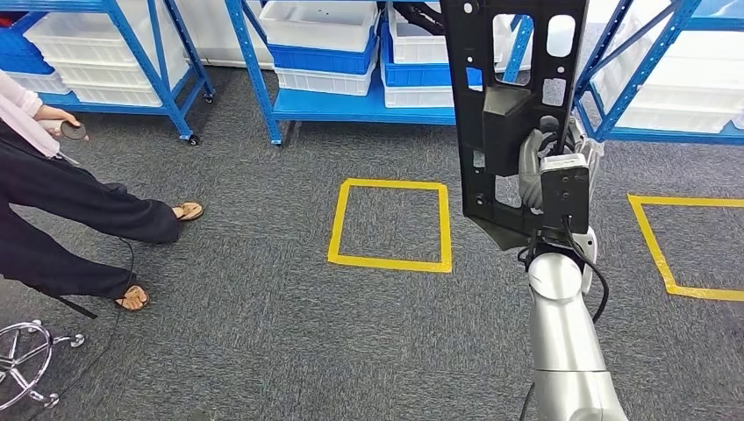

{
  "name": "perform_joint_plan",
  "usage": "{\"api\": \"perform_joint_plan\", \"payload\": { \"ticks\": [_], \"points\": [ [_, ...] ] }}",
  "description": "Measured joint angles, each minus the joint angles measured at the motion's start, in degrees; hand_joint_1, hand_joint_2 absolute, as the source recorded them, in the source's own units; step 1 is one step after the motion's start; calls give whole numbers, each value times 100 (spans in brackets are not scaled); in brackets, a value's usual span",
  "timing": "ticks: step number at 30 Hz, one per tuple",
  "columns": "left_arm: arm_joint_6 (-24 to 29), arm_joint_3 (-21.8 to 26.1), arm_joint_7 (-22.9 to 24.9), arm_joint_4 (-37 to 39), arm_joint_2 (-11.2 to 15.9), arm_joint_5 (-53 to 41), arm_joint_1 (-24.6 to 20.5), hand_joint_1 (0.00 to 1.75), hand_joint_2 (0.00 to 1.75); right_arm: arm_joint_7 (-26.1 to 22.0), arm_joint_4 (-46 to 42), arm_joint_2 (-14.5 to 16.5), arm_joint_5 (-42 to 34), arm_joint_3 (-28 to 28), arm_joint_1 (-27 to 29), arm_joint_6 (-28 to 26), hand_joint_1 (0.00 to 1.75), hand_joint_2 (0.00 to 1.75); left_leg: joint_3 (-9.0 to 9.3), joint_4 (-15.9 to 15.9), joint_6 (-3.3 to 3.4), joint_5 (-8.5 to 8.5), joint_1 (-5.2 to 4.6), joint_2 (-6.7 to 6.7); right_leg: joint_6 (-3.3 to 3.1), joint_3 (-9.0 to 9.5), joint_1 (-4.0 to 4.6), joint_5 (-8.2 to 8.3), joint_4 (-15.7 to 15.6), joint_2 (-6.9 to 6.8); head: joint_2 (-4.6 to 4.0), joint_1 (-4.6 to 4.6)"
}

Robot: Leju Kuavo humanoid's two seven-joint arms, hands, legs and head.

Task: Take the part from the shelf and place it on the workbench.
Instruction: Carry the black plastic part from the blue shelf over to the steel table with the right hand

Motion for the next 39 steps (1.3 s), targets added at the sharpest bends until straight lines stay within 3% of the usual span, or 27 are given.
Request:
{"api": "perform_joint_plan", "payload": {
  "ticks": [2,5,6,7,8,10,12,13,15,17,18,20,22,23,26,28,30,31,33,34,36,37,38,39],
  "points": [
    [0,-1,10,2,-1,-19,6,0,175,1,-19,-1,3,5,-7,-1,175,175,-113,223,-47,-160,15,69,-92,-13,-23,34,-6,-62,0,-14],
    [0,-1,18,2,2,-39,1,0,175,1,-37,-3,5,11,-9,-1,175,175,-597,1328,-99,-727,27,196,-186,-44,18,57,-8,-161,0,-33],
    [0,0,22,3,3,-39,2,0,175,1,-37,-4,5,11,-4,-1,175,175,-727,1634,-103,-833,28,207,-198,-54,37,62,-7,-198,0,-31],
    [0,0,26,3,3,-39,3,0,175,1,-37,-4,5,13,0,-1,175,175,-759,1736,-96,-833,28,212,-203,-60,52,65,-6,-236,0,-32],
    [0,0,28,4,4,-39,3,0,175,1,-37,-4,5,14,2,-1,175,175,-677,1614,-78,-733,26,224,-207,-61,66,67,-5,-272,0,-32],
    [1,0,30,4,10,-42,0,0,175,1,-38,-4,5,16,-7,-1,175,175,-248,849,0,-396,3,343,-205,-54,90,66,-5,-340,-1,-32],
    [5,-1,34,4,15,-48,-12,0,175,1,-44,-9,5,17,-23,1,175,175,87,204,75,-213,-52,492,-195,-68,136,66,3,-410,-1,-26],
    [10,-1,38,4,16,-51,-17,0,175,2,-46,-13,5,19,-25,2,175,175,132,89,96,-207,-80,520,-184,-78,150,65,6,-449,-1,-26],
    [24,-1,48,4,19,-52,-17,0,175,3,-48,-19,16,26,-26,5,175,175,107,58,133,-186,-107,439,-148,-83,163,71,-6,-543,-1,-26],
    [43,1,57,4,18,-52,-13,0,175,8,-49,-36,44,33,-42,-1,175,175,105,-3,192,-126,-82,350,-118,-168,162,-40,140,-497,-1,-26],
    [50,3,60,4,18,-51,-16,0,175,10,-49,-52,54,36,-57,-11,175,175,103,-32,224,-95,-64,309,-118,-273,160,-169,371,-414,-1,-21],
    [59,15,65,4,19,-48,-21,0,175,14,-46,-104,55,37,-76,-32,175,175,88,-43,253,-68,-48,213,-139,-609,133,-498,1123,-224,0,-10],
    [59,27,73,6,12,-42,-18,0,175,17,-40,-154,43,33,-79,-41,175,175,81,-39,258,-60,-49,96,-104,-826,107,-624,1610,-157,-1,-6],
    [58,29,77,8,6,-40,-15,0,175,19,-38,-175,39,29,-83,-43,175,175,82,-33,254,-59,-46,31,-56,-790,94,-548,1535,-140,-1,-2],
    [58,31,80,15,-4,-39,-17,0,175,18,-37,-216,34,24,-114,-49,175,175,60,30,206,-74,-39,-145,85,-295,25,-90,470,30,0,1],
    [59,32,81,16,0,-39,-19,0,175,20,-37,-233,28,25,-126,-53,175,175,-4,79,139,-72,-45,-232,71,-138,11,18,110,141,0,-2],
    [60,35,91,20,6,-40,-9,0,175,30,-41,-242,14,21,-125,-69,175,175,-55,85,74,-43,-33,-314,10,-148,22,30,109,86,0,-3],
    [61,37,103,23,4,-44,-2,0,175,42,-56,-248,8,12,-131,-85,175,175,-79,106,45,-57,-31,-285,-16,-150,18,40,108,43,0,-3],
    [64,39,136,27,3,-69,-9,0,175,86,-135,-268,24,-20,-148,-119,175,175,-219,401,-9,-242,-31,-65,-98,-144,4,54,96,-42,0,-37],
    [65,39,155,28,-2,-85,-19,0,175,117,-196,-285,48,-43,-153,-129,175,175,-360,714,-35,-411,-27,83,-136,-142,18,52,96,-86,0,-53],
    [58,39,186,30,-6,-107,-35,0,175,203,-333,-338,149,-90,-153,-134,175,175,-706,1459,-68,-727,-9,213,-192,-144,49,43,96,-190,0,-67],
    [43,41,201,32,-10,-108,-37,0,175,253,-396,-364,218,-108,-154,-133,175,175,-803,1667,-69,-774,-4,227,-203,-144,62,41,96,-243,0,-67],
    [18,43,211,33,-13,-106,-37,0,175,303,-461,-385,291,-119,-158,-132,175,175,-801,1671,-58,-721,-4,236,-207,-143,74,38,97,-291,0,-67],
    [-12,45,225,34,-16,-104,-39,0,175,347,-523,-401,361,-125,-168,-129,175,175,-676,1439,-30,-572,-8,254,-208,-140,85,37,96,-335,0,-68]
  ]
}}
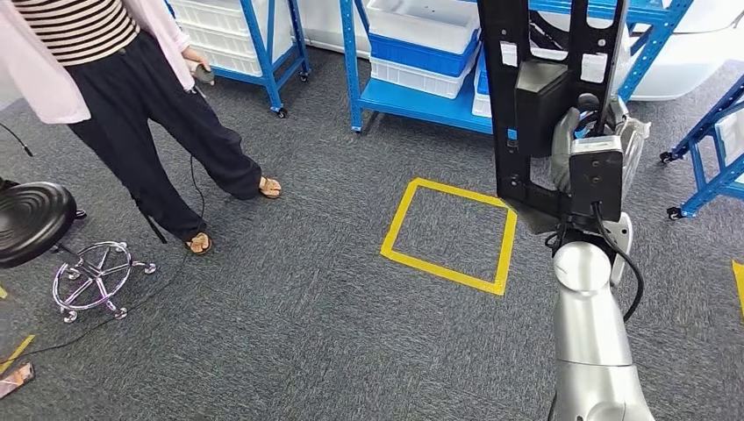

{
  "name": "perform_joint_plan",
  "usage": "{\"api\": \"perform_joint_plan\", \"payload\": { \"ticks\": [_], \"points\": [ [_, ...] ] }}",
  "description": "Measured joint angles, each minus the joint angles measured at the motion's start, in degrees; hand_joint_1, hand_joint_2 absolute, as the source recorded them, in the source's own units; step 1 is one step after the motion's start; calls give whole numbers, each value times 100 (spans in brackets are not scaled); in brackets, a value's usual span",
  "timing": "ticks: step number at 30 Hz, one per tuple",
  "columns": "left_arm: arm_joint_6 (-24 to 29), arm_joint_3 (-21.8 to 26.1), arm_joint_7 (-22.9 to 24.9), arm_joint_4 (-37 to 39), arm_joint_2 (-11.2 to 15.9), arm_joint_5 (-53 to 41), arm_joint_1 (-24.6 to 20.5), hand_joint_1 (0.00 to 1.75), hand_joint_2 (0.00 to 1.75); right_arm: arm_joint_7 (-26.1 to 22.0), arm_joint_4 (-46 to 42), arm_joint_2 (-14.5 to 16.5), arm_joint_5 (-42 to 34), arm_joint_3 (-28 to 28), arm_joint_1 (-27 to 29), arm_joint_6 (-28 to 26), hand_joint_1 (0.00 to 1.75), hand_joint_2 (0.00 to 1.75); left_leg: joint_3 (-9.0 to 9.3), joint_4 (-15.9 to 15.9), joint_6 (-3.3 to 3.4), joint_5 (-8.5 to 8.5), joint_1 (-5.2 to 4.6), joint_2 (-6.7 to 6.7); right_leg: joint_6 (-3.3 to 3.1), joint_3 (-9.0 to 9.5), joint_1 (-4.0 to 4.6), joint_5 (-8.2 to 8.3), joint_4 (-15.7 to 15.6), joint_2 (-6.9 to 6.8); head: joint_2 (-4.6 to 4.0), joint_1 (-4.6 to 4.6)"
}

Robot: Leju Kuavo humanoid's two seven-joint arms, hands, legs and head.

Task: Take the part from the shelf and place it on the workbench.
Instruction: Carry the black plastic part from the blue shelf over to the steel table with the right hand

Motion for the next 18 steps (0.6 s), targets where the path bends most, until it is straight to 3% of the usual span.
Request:
{"api": "perform_joint_plan", "payload": {
  "ticks": [1,3,5,7,9,11,12,13,14,15,17,18],
  "points": [
    [-28,3,20,1,-2,2,-5,0,175,36,-56,-10,58,-2,-19,2,175,175,212,-392,48,186,-16,65,-2,4,11,-2,-1,-40,0,1],
    [-58,8,84,1,-10,3,-28,0,175,89,-138,-23,154,-3,-68,4,175,175,577,-1088,151,400,-90,284,3,3,45,-8,-1,-119,0,4],
    [-75,20,133,2,-20,3,-42,0,175,131,-163,-20,241,12,-100,0,175,175,661,-1297,202,409,-159,362,17,0,68,-13,-5,-209,0,6],
    [-101,40,115,3,-31,19,-32,0,175,174,-159,18,330,43,-130,-5,175,175,665,-1355,237,458,-155,249,47,-5,72,-31,-1,-265,-1,5],
    [-115,64,67,4,-44,50,-36,0,175,203,-139,61,397,82,-211,0,175,175,691,-1445,294,534,-118,140,61,-118,65,-180,236,-108,-1,9],
    [-140,83,23,4,-52,73,-52,0,175,247,-89,77,465,124,-324,12,175,175,693,-1481,329,574,-96,20,43,-411,34,-480,889,119,0,20],
    [-172,89,3,4,-55,71,-56,0,175,295,-55,83,514,144,-378,16,175,175,688,-1480,333,581,-93,-46,45,-578,17,-612,1261,170,0,26],
    [-204,90,-12,5,-62,53,-55,0,175,364,-19,88,576,156,-429,16,175,175,686,-1478,327,585,-87,-122,69,-694,2,-676,1513,190,0,28],
    [-230,89,-14,5,-72,17,-53,0,175,447,10,97,640,164,-483,16,175,175,684,-1471,318,589,-76,-202,119,-720,-16,-651,1569,200,0,30],
    [-246,86,-1,5,-84,-30,-53,0,175,536,29,108,703,168,-543,19,175,175,683,-1457,302,591,-60,-282,186,-642,-40,-538,1401,211,0,29],
    [-259,80,48,5,-101,-127,-57,0,175,706,42,126,800,169,-698,43,175,175,652,-1386,242,570,-30,-430,333,-300,-122,-222,658,371,-1,35],
    [-271,75,67,5,-104,-161,-62,0,175,771,38,133,831,170,-774,64,175,175,612,-1331,203,554,-26,-494,356,-161,-150,-121,352,469,-1,37]
  ]
}}
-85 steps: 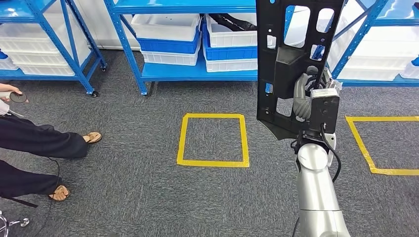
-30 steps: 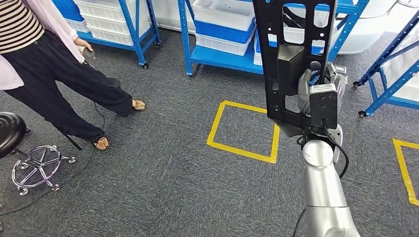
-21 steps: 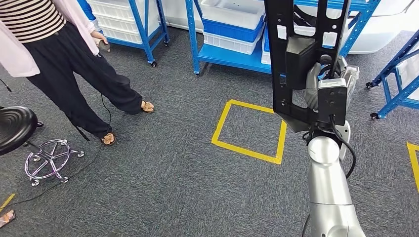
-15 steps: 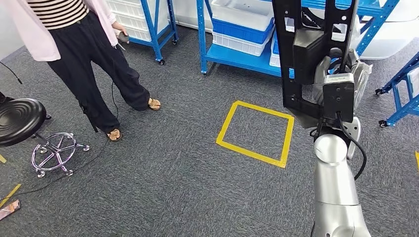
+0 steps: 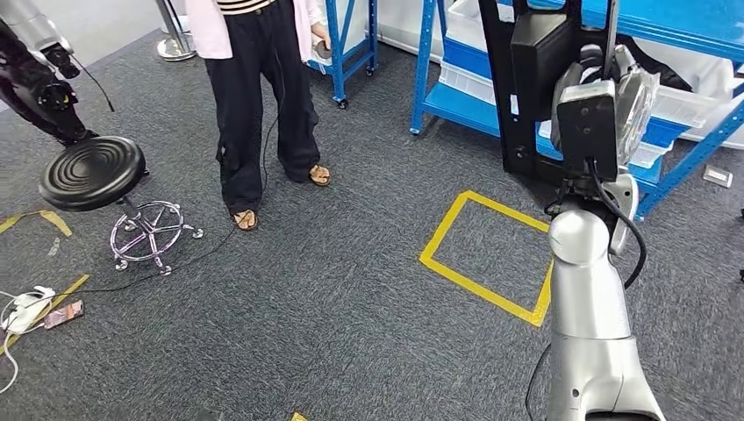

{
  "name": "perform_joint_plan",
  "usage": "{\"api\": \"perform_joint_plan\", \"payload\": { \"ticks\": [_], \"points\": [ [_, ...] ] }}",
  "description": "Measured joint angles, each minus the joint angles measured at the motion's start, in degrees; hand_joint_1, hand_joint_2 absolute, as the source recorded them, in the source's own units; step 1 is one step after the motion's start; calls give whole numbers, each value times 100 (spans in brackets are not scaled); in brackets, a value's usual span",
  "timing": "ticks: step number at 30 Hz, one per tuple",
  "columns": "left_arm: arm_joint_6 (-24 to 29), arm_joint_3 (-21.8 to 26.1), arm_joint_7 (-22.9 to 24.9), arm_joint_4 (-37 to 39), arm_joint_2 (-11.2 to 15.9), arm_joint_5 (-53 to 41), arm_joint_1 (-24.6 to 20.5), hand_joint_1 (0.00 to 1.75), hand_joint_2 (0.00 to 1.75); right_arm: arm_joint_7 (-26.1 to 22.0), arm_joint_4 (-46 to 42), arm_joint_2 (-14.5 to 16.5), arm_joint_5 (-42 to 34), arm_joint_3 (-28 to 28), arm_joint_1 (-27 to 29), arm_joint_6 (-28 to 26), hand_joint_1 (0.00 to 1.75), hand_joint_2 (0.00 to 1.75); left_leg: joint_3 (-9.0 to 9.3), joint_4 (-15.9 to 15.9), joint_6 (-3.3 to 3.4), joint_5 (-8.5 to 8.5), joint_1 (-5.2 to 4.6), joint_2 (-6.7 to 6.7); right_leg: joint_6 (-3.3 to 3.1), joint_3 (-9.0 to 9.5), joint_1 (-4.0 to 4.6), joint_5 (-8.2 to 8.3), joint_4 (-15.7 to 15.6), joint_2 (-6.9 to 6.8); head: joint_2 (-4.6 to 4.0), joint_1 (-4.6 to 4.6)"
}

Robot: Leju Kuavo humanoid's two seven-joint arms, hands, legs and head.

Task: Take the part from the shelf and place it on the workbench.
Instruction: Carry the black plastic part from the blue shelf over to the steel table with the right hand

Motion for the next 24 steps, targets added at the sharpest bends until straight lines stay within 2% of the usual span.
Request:
{"api": "perform_joint_plan", "payload": {
  "ticks": [1,2,4,5,6,8,10,11,12,13,15,16,17,19,20,21,22,24],
  "points": [
    [-12,-2,12,0,0,-22,-3,0,175,57,-9,7,23,1,-59,23,175,175,-47,41,-43,-4,3,-58,-6,78,-14,47,-178,76,-1,-4],
    [-25,-4,19,0,0,-34,-1,0,175,101,-20,14,37,-1,-95,44,175,175,-91,59,-81,6,7,-109,-40,89,-2,38,-213,105,-1,-5],
    [-38,-7,27,1,-4,-40,18,0,175,152,-42,37,53,-7,-128,66,175,175,-144,59,-142,31,30,-175,-118,85,16,65,-213,8,0,-15],
    [-43,-8,31,3,-9,-42,28,0,175,162,-51,58,58,-10,-144,70,175,175,-171,103,-168,4,30,-98,-153,88,14,76,-217,-35,1,-20],
    [-46,-9,32,4,-12,-45,27,0,175,164,-64,81,62,-11,-163,74,175,175,-238,244,-194,-78,29,37,-192,94,7,83,-224,-82,1,-43],
    [-57,-12,32,5,-19,-67,7,0,175,168,-87,109,74,-13,-199,78,175,175,-527,855,-239,-380,25,360,-250,105,26,80,-230,-182,0,-85],
    [-69,-25,39,6,-23,-138,-4,0,175,202,-108,106,94,-17,-213,75,175,175,-878,1549,-255,-636,36,466,-279,109,60,67,-230,-302,0,-99],
    [-73,-38,57,7,-26,-192,-2,0,175,233,-130,103,109,-20,-213,74,175,175,-953,1681,-247,-642,36,475,-288,111,73,61,-229,-362,1,-101],
    [-74,-60,80,6,-25,-257,0,0,175,275,-174,99,127,-22,-213,73,175,175,-911,1585,-226,-543,33,481,-297,116,85,54,-229,-420,1,-102],
    [-74,-85,103,6,-21,-317,0,0,175,319,-228,94,144,-25,-220,74,175,175,-756,1284,-192,-370,25,512,-305,126,94,47,-230,-475,1,-101],
    [-80,-141,104,3,-3,-385,-6,0,175,393,-361,81,152,-33,-264,94,175,175,-344,503,-107,-75,-34,704,-315,140,126,29,-233,-572,1,-99],
    [-84,-157,84,2,7,-381,-10,0,175,414,-411,71,130,-38,-296,113,175,175,-216,254,-75,-12,-70,779,-310,144,143,21,-237,-614,1,-97],
    [-86,-167,62,1,16,-361,-11,0,175,426,-447,62,98,-42,-325,139,175,175,-162,134,-55,-6,-104,818,-300,147,159,13,-245,-657,1,-95],
    [-83,-168,33,0,34,-306,-1,0,175,433,-473,61,35,-49,-373,183,175,175,-155,81,-21,9,-124,726,-268,168,177,3,-279,-738,1,-90],
    [-77,-167,32,0,38,-274,11,0,175,432,-474,68,17,-50,-395,198,175,175,-131,31,3,35,-116,677,-251,163,175,-21,-264,-710,0,-85],
    [-65,-164,39,0,41,-241,19,0,175,428,-474,76,5,-50,-428,210,175,175,-103,-22,39,69,-101,626,-249,121,173,-88,-164,-624,0,-83],
    [-53,-157,52,0,39,-198,22,0,175,424,-473,83,-3,-50,-467,223,175,175,-76,-71,72,101,-83,572,-258,26,172,-201,51,-510,-1,-77],
    [-44,-121,76,0,25,-99,24,0,175,413,-453,89,-13,-47,-549,247,175,175,-67,-96,103,124,-70,446,-303,-304,158,-487,745,-313,0,-66]
  ]
}}
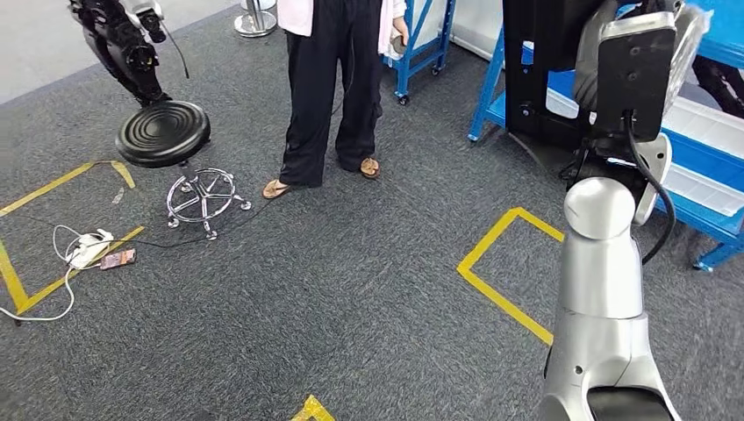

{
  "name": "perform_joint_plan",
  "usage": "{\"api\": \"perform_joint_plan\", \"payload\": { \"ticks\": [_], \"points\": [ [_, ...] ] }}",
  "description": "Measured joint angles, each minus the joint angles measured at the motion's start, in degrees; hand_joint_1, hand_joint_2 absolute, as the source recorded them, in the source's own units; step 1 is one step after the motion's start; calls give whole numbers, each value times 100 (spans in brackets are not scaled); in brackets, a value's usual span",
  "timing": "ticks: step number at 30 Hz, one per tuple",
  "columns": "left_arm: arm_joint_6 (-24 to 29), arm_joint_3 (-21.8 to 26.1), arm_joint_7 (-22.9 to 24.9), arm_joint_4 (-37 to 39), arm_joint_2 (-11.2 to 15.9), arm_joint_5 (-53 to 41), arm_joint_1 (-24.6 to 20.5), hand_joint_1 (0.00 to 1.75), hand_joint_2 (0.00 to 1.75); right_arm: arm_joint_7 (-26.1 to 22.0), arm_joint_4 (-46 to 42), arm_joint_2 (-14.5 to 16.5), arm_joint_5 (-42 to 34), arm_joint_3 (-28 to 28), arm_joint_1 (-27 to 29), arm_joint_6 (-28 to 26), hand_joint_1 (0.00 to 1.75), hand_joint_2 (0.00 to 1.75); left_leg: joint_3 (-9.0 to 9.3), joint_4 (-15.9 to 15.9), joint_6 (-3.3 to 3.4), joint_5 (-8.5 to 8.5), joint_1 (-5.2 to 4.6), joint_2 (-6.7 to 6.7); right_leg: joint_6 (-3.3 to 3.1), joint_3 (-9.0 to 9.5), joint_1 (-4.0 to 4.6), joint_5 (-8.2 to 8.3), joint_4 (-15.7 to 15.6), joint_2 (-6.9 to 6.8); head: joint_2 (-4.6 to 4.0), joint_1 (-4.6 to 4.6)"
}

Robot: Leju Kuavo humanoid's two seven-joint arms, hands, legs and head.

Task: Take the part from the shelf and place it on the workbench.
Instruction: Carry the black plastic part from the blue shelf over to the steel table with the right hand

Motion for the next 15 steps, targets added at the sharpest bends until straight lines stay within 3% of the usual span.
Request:
{"api": "perform_joint_plan", "payload": {
  "ticks": [2,3,6,8,10,11,13,15],
  "points": [
    [-28,56,-3,1,-34,65,21,0,175,-12,41,23,-13,3,-78,21,175,175,-2,4,-1,0,1,-155,23,-257,-2,-111,470,41,1,6],
    [-47,78,-17,2,-56,76,40,0,175,-22,63,45,-21,4,-127,36,175,175,-2,10,-3,0,4,-235,65,-257,-7,-42,421,49,1,7],
    [-89,123,-101,2,-127,111,76,0,175,-70,150,126,-48,13,-335,102,175,175,-25,82,-55,-25,17,-456,200,188,-61,435,-602,214,1,15],
    [-97,162,-153,2,-155,162,76,0,175,-90,233,196,-58,38,-476,142,175,175,-73,132,-121,-34,18,-555,171,363,-67,577,-978,300,1,17],
    [-96,204,-174,2,-169,186,87,0,175,-91,301,272,-64,61,-563,163,175,175,-113,136,-179,-13,34,-629,88,370,-47,601,-994,228,1,13],
    [-96,222,-178,3,-176,191,95,0,175,-91,327,309,-66,69,-591,169,175,175,-131,152,-206,-22,37,-604,58,374,-50,612,-1000,188,1,10],
    [-95,244,-182,3,-184,194,100,0,175,-92,369,367,-68,81,-641,179,175,175,-265,428,-264,-190,35,-372,-14,391,-71,623,-1014,98,1,-34],
    [-96,253,-185,3,-197,194,93,0,175,-92,400,397,-68,87,-676,185,175,175,-605,1141,-321,-537,52,-77,-67,404,-47,608,-1015,2,1,-81]
  ]
}}
